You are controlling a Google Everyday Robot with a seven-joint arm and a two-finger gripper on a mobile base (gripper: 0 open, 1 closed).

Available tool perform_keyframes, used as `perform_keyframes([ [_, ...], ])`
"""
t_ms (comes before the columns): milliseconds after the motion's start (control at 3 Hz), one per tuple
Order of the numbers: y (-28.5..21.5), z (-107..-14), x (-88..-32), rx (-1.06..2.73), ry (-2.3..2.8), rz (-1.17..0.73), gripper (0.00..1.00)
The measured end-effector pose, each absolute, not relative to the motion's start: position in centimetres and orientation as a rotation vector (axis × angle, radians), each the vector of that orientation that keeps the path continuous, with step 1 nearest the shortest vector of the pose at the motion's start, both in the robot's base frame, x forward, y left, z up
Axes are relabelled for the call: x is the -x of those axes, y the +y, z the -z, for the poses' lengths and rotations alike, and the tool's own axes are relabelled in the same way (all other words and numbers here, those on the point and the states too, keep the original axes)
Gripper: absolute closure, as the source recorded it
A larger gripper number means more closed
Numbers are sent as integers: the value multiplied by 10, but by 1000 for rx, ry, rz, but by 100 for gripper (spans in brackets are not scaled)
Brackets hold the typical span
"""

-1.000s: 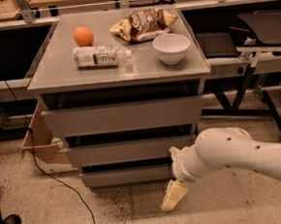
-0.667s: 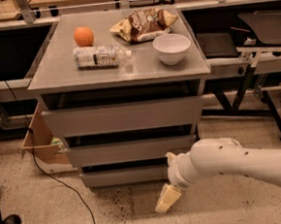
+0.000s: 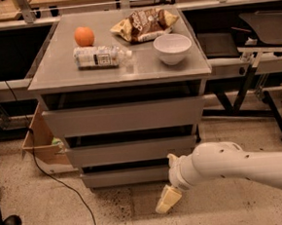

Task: Open bottom drawer

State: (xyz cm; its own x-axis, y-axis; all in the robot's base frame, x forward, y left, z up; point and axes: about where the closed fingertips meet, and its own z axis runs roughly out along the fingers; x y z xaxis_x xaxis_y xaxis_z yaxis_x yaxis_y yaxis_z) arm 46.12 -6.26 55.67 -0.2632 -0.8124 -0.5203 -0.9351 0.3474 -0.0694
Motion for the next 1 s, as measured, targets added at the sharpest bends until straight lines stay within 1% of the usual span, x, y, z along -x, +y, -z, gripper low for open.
perform_keyframes([
  [333, -46, -524, -467, 1538, 2115, -371, 0],
  [667, -18, -467, -482, 1549, 2060, -408, 0],
  [1000, -10, -412, -495, 1556, 2048, -409, 0],
])
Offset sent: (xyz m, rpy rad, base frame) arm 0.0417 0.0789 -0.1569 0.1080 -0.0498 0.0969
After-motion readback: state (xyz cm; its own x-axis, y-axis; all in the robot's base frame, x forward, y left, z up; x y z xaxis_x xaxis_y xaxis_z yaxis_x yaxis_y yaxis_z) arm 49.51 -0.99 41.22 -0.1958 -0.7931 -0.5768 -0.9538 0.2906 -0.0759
